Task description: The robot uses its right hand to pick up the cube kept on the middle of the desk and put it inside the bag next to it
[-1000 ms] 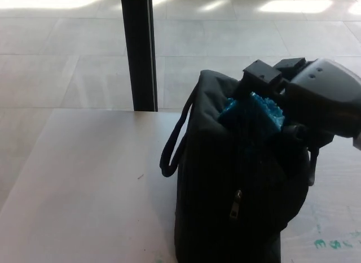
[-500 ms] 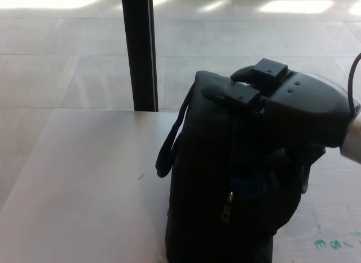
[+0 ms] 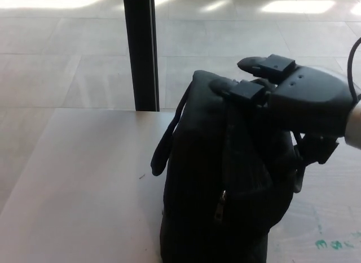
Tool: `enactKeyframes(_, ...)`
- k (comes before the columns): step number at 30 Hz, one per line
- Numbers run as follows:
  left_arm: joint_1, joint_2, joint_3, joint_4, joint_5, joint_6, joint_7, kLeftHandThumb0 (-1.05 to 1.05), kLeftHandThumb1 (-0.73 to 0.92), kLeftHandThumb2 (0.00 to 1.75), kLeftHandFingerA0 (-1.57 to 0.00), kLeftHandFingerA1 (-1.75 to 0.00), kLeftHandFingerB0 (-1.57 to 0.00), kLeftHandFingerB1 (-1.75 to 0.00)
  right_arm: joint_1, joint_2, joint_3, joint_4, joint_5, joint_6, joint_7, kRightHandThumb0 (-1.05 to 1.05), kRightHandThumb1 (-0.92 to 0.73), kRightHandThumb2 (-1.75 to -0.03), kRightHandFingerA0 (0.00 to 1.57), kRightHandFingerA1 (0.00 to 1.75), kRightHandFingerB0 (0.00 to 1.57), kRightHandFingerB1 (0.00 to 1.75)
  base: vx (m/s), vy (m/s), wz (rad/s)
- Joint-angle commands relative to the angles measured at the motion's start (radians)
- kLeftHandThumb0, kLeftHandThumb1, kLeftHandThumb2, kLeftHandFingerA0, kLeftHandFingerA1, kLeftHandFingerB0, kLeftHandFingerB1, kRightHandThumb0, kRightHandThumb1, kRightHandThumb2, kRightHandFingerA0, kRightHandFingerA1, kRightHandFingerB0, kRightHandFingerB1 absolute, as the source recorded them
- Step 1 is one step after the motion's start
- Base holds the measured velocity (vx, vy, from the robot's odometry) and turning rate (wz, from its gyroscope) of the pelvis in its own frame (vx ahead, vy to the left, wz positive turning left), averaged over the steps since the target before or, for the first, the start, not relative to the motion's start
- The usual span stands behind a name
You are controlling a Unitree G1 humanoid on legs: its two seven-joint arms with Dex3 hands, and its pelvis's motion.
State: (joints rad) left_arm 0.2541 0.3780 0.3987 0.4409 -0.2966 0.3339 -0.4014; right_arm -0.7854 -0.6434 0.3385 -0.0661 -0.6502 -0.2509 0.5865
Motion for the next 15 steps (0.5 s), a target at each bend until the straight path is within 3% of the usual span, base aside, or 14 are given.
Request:
enactKeyframes(1,0.005,-0.004,0.006,0.007,0.003,-0.004,0.023,-0.41,0.73,0.61,-0.47,-0.48,-0.42,-0.46,-0.11,-0.029,-0.126,-0.03,0.166,0.243,0.228,-0.89,-0.52,-0.84,0.0,0.06,0.12,0.11,0.0,0.0,0.0)
enactKeyframes(2,0.002,-0.003,0.004,0.016,0.01,-0.011,0.028,-0.41,0.73,0.6,-0.49,-0.49,-0.43,-0.46,-0.134,-0.034,-0.167,-0.009,0.197,0.258,0.22,-0.61,-0.64,-0.6,0.0,0.32,0.13,0.31,0.0,0.0,0.0)
enactKeyframes(4,0.0,-0.001,0.002,0.024,0.014,-0.017,0.028,-0.41,0.73,0.61,-0.49,-0.49,-0.44,-0.46,-0.152,-0.048,-0.207,0.024,0.222,0.249,0.207,-0.6,-0.66,-0.61,0.05,0.36,0.18,0.33,0.0,0.0,0.0)
enactKeyframes(5,0.005,-0.001,0.0,0.028,0.015,-0.023,0.023,-0.41,0.74,0.61,-0.48,-0.48,-0.42,-0.45,-0.15,-0.054,-0.231,0.031,0.235,0.244,0.199,-0.61,-0.69,-0.62,0.17,0.46,0.26,0.34,0.0,0.0,0.0)
enactKeyframes(7,0.005,0.003,-0.001,0.037,0.013,-0.035,0.006,-0.42,0.74,0.61,-0.48,-0.48,-0.41,-0.45,-0.139,-0.068,-0.312,0.055,0.288,0.217,0.152,-0.6,-0.67,-0.61,0.25,0.5,0.3,0.35,0.0,0.0,0.0)
enactKeyframes(9,0.004,0.003,0.002,0.035,0.007,-0.026,0.004,-0.42,0.73,0.61,-0.46,-0.48,-0.41,-0.45,-0.114,-0.072,-0.39,0.041,0.325,0.258,0.139,-0.56,-0.66,-0.59,0.36,0.49,0.36,0.35,0.0,0.0,0.0)
enactKeyframes(10,0.009,0.003,0.002,0.031,0.006,-0.024,0.003,-0.42,0.73,0.61,-0.46,-0.48,-0.41,-0.45,-0.084,-0.064,-0.443,0.037,0.356,0.266,0.115,-0.54,-0.64,-0.6,0.42,0.51,0.42,0.34,0.0,0.0,0.0)
enactKeyframes(11,0.008,0.003,0.002,0.033,0.008,-0.023,0.007,-0.42,0.72,0.6,-0.48,-0.49,-0.42,-0.45,-0.063,-0.062,-0.479,0.036,0.371,0.268,0.102,-0.57,-0.52,-0.86,0.41,0.58,0.35,0.48,0.0,0.0,0.0)
enactKeyframes(14,0.008,-0.001,0.002,0.019,0.009,-0.011,0.021,-0.42,0.73,0.61,-0.46,-0.49,-0.42,-0.45,0.05,-0.081,-0.634,0.003,0.408,0.274,0.078,-0.56,-0.51,-0.88,0.47,0.62,0.37,0.5,0.0,0.0,0.0)
enactKeyframes(15,0.014,0.001,-0.006,0.018,0.014,-0.013,0.014,-0.42,0.74,0.62,-0.45,-0.48,-0.4,-0.45,0.105,-0.076,-0.697,-0.018,0.427,0.296,0.082,-0.49,-0.62,-0.59,0.51,0.54,0.45,0.36,0.0,0.0,0.0)
